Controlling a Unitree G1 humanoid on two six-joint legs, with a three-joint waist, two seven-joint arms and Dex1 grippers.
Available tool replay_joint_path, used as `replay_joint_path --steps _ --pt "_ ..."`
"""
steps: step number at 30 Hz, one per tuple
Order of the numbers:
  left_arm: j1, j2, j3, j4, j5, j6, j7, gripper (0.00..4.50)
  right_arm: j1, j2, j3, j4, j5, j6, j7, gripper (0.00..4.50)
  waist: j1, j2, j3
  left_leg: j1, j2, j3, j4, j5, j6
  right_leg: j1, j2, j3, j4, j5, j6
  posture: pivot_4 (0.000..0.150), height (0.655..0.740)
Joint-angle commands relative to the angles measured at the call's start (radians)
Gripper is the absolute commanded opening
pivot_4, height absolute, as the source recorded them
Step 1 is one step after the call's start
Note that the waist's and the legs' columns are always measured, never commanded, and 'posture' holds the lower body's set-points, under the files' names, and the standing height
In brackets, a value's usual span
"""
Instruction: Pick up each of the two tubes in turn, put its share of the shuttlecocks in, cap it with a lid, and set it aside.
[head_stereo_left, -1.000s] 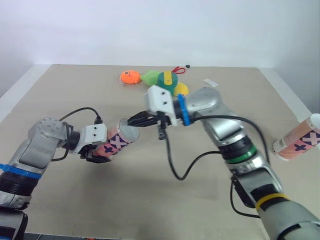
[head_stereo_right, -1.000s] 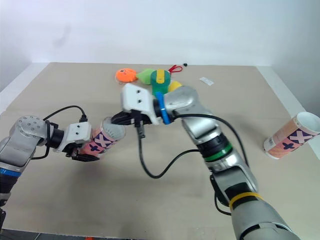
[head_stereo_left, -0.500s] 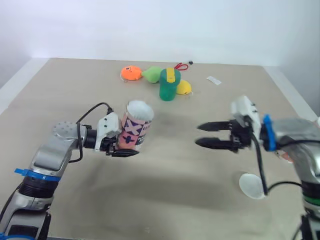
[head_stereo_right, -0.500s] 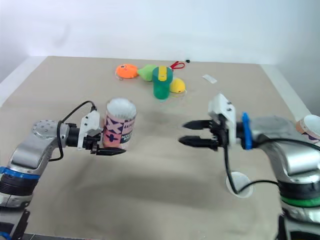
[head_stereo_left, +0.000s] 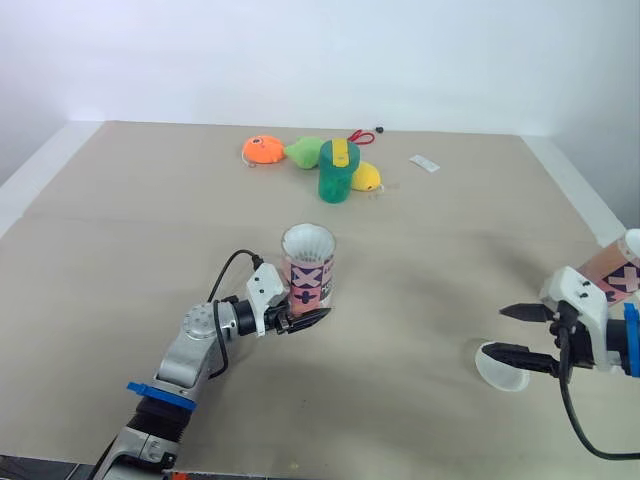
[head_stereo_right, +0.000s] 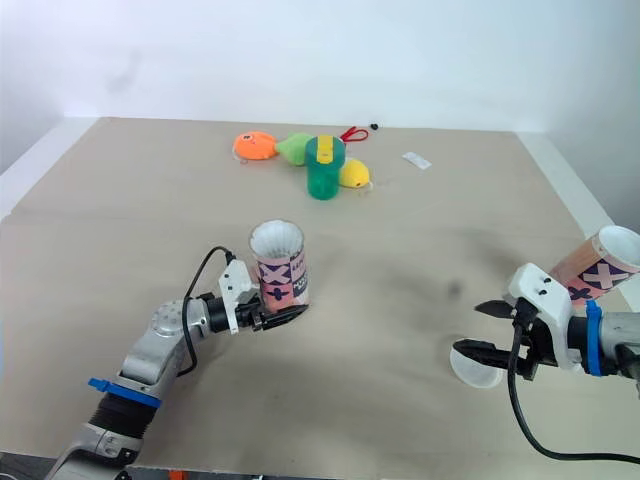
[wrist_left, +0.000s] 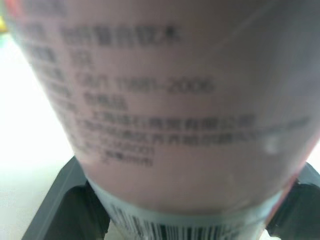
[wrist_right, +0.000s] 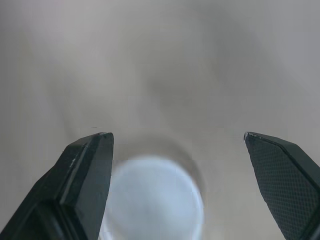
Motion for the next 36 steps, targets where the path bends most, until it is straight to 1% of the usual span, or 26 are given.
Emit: replay_joint_path --steps 1,5,9,10,12,13,14,16,19,20,24,26,28,30,32,36 --pt "0.014 -0.012 -0.025 0.059 0.031 -0.053 0.026 3.23 0.026 -0.01 -0.009 0.021 -0.05 -0.063 -0.022 4.47 0.001 0.0 0.0 0.0 0.0 0.0 0.0 0.0 0.0 0.0 0.0 0.0 0.0 0.0 0.0 0.15 0.74" --pt "0.024 -0.011 -0.046 0.084 0.036 -0.06 0.026 3.23 0.049 0.003 0.016 0.083 -0.077 -0.113 -0.025 4.47 0.002 0.001 -0.001 0.003 0.0 0.001 0.0 0.002 0.001 0.003 -0.001 0.001 0.0 0.0 -0.001 0.15 0.74" --pt "0.03 -0.011 -0.054 0.085 0.036 -0.063 0.029 3.23 0.063 0.015 0.066 0.108 -0.097 -0.141 -0.025 4.47 0.002 0.003 -0.002 0.003 0.0 0.002 0.0 0.002 0.001 0.003 -0.001 0.001 0.0 0.0 0.0 0.15 0.74" --pt "0.031 -0.012 -0.058 0.089 0.037 -0.063 0.029 3.23 0.059 0.019 0.083 0.111 -0.102 -0.147 -0.029 4.23 0.002 0.003 -0.002 0.003 0.0 0.002 0.0 0.002 0.001 0.003 -0.001 0.001 0.0 0.0 -0.001 0.15 0.74" --pt "0.034 -0.012 -0.064 0.093 0.04 -0.064 0.031 3.23 0.047 0.025 0.104 0.115 -0.106 -0.15 -0.037 3.56 0.002 0.003 -0.005 0.003 0.0 0.002 0.0 0.002 0.001 0.003 0.0 0.001 0.0 0.0 0.0 0.15 0.74" --pt "0.035 -0.012 -0.065 0.093 0.039 -0.065 0.032 3.23 0.044 0.024 0.109 0.115 -0.106 -0.151 -0.038 3.34 0.002 0.003 -0.005 0.004 0.0 0.002 0.0 0.002 0.001 0.004 0.0 0.001 0.0 0.0 0.0 0.15 0.74" --pt "0.037 -0.012 -0.067 0.093 0.039 -0.065 0.034 3.23 0.038 0.023 0.111 0.117 -0.105 -0.15 -0.039 2.68 0.002 0.003 -0.005 0.005 0.0 0.002 0.0 0.002 0.001 0.005 0.0 0.001 0.0 0.0 0.0 0.15 0.74" --pt "0.038 -0.01 -0.069 0.093 0.038 -0.065 0.036 3.23 0.03 0.023 0.113 0.121 -0.102 -0.151 -0.04 1.88 0.002 0.002 -0.006 0.005 0.0 0.002 0.0 0.002 0.001 0.005 0.0 0.001 0.0 0.0 0.0 0.15 0.74" --pt "0.04 -0.008 -0.074 0.101 0.04 -0.062 0.035 3.23 -0.017 0.038 0.121 0.119 -0.082 -0.137 -0.052 0.41 0.001 0.003 -0.006 0.006 0.0 0.002 0.0 0.002 0.001 0.006 -0.001 0.002 -0.001 0.0 0.0 0.15 0.74" --pt "0.04 -0.008 -0.077 0.102 0.041 -0.062 0.035 3.23 -0.042 0.048 0.122 0.105 -0.064 -0.124 -0.055 0.04 0.001 0.003 -0.007 0.006 0.0 0.002 0.0 0.002 0.001 0.006 -0.001 0.002 -0.001 0.0 -0.001 0.15 0.74" --pt "0.036 -0.012 -0.083 0.107 0.043 -0.061 0.036 3.23 -0.168 0.078 0.126 0.029 0.018 -0.049 -0.079 0.04 0.001 0.006 -0.008 0.006 0.0 0.002 0.0 0.002 0.001 0.006 0.0 0.001 -0.001 0.001 -0.001 0.15 0.74" --pt "0.031 -0.011 -0.085 0.111 0.044 -0.06 0.035 3.23 -0.283 0.099 0.122 -0.027 0.106 0.032 -0.104 0.04 0.001 0.008 -0.009 0.006 0.0 0.002 0.0 0.002 0.001 0.005 -0.001 0.002 -0.001 0.001 0.0 0.15 0.74" --pt "0.025 -0.009 -0.087 0.117 0.045 -0.059 0.033 3.23 -0.438 0.122 0.139 -0.073 0.176 0.091 -0.14 0.04 0.001 0.009 -0.009 0.006 -0.001 0.002 0.0 0.002 0.001 0.005 0.0 0.003 -0.001 0.001 0.001 0.15 0.74" --pt "0.02 -0.009 -0.089 0.122 0.046 -0.06 0.032 3.23 -0.614 0.153 0.174 -0.12 0.241 0.16 -0.189 0.04 -0.001 0.011 -0.01 0.006 0.0 0.002 0.0 0.002 0.001 0.005 0.0 0.003 -0.001 0.002 0.0 0.15 0.74" --pt "0.016 -0.008 -0.09 0.128 0.046 -0.06 0.033 3.23 -0.75 0.181 0.221 -0.159 0.285 0.213 -0.22 0.04 0.0 0.011 -0.01 0.005 0.0 0.001 0.0 0.003 0.001 0.004 0.001 0.003 -0.001 0.002 0.0 0.15 0.74" --pt "0.007 -0.008 -0.095 0.147 0.052 -0.062 0.036 3.23 -0.945 0.254 0.379 -0.184 0.257 0.235 -0.258 0.04 0.005 0.007 -0.012 0.004 0.003 -0.002 -0.002 0.002 0.001 0.003 0.0 -0.003 -0.005 0.001 -0.003 0.15 0.74"
